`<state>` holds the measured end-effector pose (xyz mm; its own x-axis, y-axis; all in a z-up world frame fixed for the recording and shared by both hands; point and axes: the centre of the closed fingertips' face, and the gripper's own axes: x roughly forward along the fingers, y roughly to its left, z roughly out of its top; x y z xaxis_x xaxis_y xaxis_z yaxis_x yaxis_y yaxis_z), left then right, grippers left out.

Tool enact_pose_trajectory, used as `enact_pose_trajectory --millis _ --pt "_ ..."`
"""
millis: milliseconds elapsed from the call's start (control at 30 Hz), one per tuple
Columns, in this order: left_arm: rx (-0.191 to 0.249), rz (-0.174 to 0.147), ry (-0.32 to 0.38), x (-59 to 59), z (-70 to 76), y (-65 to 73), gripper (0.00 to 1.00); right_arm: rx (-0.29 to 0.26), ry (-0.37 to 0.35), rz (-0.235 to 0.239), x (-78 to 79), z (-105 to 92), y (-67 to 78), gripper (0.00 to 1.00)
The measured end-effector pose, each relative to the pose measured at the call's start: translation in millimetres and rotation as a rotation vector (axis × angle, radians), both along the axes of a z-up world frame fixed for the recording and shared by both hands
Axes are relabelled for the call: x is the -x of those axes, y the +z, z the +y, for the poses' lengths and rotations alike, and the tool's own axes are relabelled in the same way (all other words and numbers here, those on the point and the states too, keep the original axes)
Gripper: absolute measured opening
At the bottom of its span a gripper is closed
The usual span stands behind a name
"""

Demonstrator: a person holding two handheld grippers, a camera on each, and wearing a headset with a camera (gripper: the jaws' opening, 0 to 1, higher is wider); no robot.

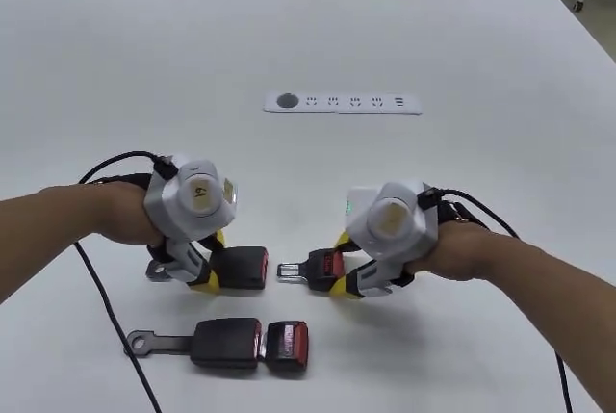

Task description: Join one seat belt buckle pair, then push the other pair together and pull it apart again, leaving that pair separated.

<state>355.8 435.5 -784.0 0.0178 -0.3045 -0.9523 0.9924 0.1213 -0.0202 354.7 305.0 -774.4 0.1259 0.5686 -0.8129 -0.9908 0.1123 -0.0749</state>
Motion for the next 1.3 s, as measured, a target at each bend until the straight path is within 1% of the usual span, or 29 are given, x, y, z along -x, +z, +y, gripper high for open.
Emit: enact_pose_trajectory --millis 233,300,533,600,767,967,1200,1300 --pt "-0.002 0.0 0.001 -0.6 0.3 0.0 0.32 0.001 0.012 0.005 -3.0 8.0 -2.2 0.31" --pt "-0.001 0.0 0.001 -0.6 0.2 0.0 0.32 0.002 0.016 0.006 -0.5 8.1 -2.2 0.31" --pt "0.002 0.001 0.006 -1.1 0.6 -0.3 0.32 -0.002 0.021 0.006 -0.8 17.0 -1.9 0.31" --pt "0.003 0.001 0.007 -1.0 0.5 0.2 0.32 0.003 0.025 0.001 -3.4 17.2 -3.1 0.31" --pt "0.006 0.002 0.008 -0.7 -0.1 0.3 0.32 -0.002 0.021 0.002 -5.3 18.9 -3.9 0.31" --pt "0.005 0.001 0.008 -0.8 -0.1 0.0 0.32 -0.012 0.016 0.003 -5.9 23.6 -3.7 0.31" --pt "0.005 -0.001 0.007 -1.2 0.1 -0.2 0.32 -0.018 0.018 0.004 -4.4 24.3 -3.7 0.31" --pt "0.008 -0.002 0.009 0.3 -1.3 0.6 0.32 -0.02 0.02 -0.001 -5.0 25.6 -4.1 0.31"
